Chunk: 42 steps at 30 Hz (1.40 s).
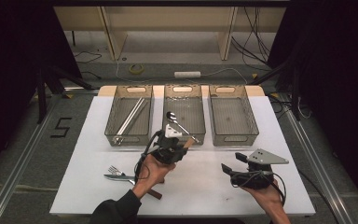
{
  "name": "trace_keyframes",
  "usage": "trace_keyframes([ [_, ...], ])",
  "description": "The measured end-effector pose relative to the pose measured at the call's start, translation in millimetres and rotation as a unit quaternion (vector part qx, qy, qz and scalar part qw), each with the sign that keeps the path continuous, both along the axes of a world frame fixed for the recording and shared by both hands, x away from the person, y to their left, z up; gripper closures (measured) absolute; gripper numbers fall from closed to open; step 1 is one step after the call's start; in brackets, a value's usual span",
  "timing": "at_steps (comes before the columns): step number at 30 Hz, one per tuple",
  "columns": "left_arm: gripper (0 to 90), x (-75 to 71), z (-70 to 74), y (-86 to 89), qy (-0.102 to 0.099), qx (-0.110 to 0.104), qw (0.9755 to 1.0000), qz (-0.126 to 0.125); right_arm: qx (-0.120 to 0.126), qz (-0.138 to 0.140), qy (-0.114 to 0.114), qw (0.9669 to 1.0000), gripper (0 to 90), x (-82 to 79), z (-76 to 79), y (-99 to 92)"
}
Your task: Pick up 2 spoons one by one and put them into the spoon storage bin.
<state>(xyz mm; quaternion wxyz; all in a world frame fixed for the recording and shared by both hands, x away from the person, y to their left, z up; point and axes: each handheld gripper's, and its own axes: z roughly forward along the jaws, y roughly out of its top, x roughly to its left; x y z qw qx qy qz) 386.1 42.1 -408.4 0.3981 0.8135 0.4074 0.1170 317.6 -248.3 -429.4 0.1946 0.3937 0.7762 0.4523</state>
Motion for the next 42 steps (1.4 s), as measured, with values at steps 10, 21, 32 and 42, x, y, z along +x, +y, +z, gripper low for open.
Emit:
trace_keyframes([
  [10, 77.2, 24.0, 17.7, 18.9, -0.028, -0.015, 0.9991, 0.027, 0.001, 0.003, 0.000, 1.0000, 31.9, 0.2, -0.7, 1.4],
  [21, 77.1, 52.9, 36.0, 37.4, -0.051, -0.037, 0.9965, 0.054, 0.006, 0.007, -0.003, 1.0000, 31.1, -0.4, 0.0, 0.8],
  [32, 77.0, 77.8, 47.5, 40.3, -0.064, -0.039, 0.9946, 0.071, 0.016, 0.008, -0.006, 0.9998, 30.2, -0.3, 0.3, 0.8],
  [42, 77.0, 100.5, 49.9, 42.5, -0.071, -0.052, 0.9916, 0.095, 0.017, 0.009, -0.006, 0.9998, 30.2, -0.1, 0.0, 0.7],
])
